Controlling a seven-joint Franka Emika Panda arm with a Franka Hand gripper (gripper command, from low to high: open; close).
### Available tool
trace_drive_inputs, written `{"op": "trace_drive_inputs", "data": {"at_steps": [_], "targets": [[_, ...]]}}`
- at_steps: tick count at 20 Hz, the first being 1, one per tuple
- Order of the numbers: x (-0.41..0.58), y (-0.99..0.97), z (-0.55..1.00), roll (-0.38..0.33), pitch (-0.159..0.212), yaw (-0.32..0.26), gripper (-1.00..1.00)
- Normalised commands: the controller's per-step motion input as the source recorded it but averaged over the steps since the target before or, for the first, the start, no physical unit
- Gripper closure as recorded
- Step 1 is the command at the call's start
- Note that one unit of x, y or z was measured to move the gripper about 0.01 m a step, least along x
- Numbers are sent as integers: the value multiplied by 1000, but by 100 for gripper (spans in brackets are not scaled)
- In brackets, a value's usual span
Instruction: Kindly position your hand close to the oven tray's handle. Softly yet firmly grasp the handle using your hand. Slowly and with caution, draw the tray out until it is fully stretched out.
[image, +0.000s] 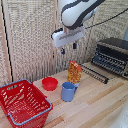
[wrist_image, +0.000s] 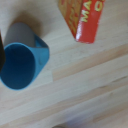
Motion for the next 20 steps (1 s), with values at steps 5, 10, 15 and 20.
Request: {"op": "trace_drive_inputs", "data": {"at_steps": [5, 10, 15, 20], "targets": [[-293, -462, 44, -328, -16, 79, -100], [-218, -533, -15, -314, -10, 70, -100], [-15, -629, -145, -269, -59, 70, -100], [162, -652, -145, -257, -66, 52, -100]]}}
